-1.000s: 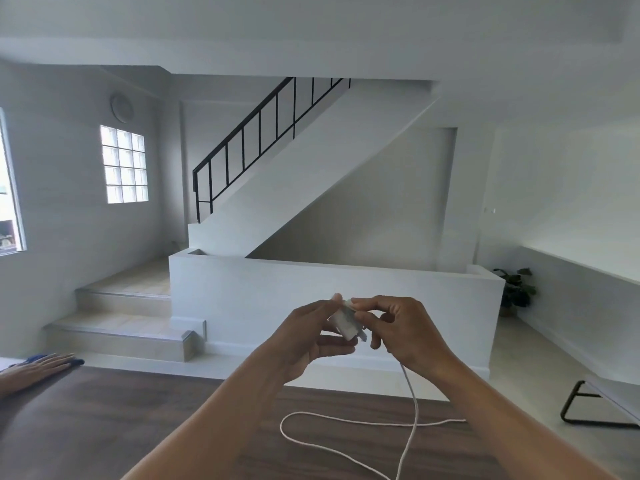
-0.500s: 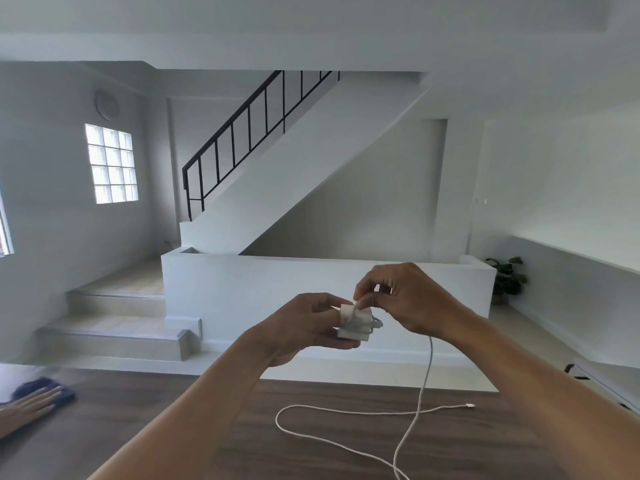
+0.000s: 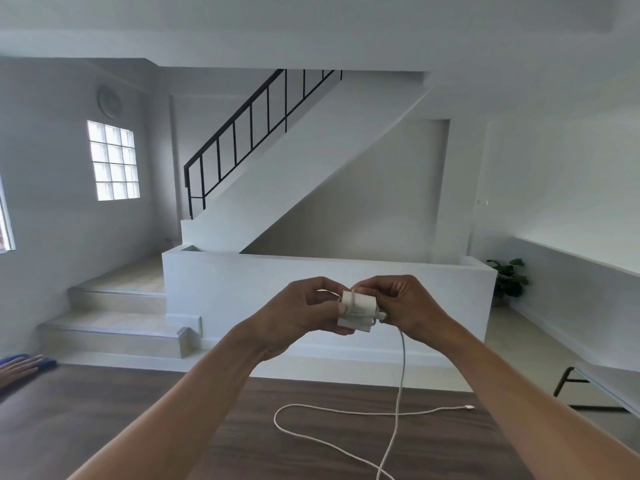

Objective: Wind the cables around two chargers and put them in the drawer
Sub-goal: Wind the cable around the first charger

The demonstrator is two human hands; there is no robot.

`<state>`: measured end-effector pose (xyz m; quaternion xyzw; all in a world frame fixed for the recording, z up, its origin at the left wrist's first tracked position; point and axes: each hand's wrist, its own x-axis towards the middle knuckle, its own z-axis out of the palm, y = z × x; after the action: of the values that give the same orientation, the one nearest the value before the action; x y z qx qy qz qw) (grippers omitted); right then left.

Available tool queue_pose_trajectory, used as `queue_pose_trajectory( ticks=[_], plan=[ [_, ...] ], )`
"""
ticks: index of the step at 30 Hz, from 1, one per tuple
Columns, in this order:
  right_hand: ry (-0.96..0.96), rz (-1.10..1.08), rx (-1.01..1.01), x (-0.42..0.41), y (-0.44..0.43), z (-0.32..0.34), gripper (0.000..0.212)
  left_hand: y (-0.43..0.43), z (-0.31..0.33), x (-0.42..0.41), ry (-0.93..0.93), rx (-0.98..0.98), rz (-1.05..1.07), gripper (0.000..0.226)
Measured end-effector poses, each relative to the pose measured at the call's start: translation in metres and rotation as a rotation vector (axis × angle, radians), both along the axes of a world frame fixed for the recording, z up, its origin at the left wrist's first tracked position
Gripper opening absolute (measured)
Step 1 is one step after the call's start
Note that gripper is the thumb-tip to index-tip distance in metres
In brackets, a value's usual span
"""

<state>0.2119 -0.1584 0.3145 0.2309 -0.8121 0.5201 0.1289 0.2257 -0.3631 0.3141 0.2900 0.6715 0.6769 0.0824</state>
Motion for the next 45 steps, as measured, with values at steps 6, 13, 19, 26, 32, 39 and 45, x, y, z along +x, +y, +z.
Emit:
queue_pose_trajectory(
  ticks=[6, 13, 19, 26, 32, 39, 45],
  plan=[
    [-0.122, 0.018, -0.131, -0.003, -0.004, -0.018, 0.046, 0.000, -0.003, 0.002, -0.080, 0.138, -0.040, 0.027],
    [0.045, -0.239, 0.096, 0.009, -0.037, -0.038, 0.042, -0.002, -0.006, -0.009, -0.044, 0.237, 0.174, 0.013],
    [0.159, -0.333, 0.303, 0.014, -0.050, -0.055, 0.030, -0.001, -0.020, -0.018, -0.022, 0.092, 0.347, 0.014],
    [0.161, -0.331, 0.639, 0.028, -0.052, -0.038, 0.029, -0.007, -0.030, -0.023, 0.107, -0.098, 0.523, 0.013],
    [0.268, -0.319, 0.868, 0.039, -0.044, 0.005, 0.025, -0.012, -0.035, -0.026, 0.145, -0.199, 0.492, 0.006],
    [0.503, -0.273, 0.875, 0.027, -0.031, 0.045, 0.013, -0.014, -0.030, -0.021, 0.142, -0.224, 0.293, 0.013],
    [0.350, -0.113, 0.521, 0.003, -0.019, 0.037, 0.020, -0.022, -0.012, -0.011, 0.117, -0.200, 0.076, 0.028]
  ],
)
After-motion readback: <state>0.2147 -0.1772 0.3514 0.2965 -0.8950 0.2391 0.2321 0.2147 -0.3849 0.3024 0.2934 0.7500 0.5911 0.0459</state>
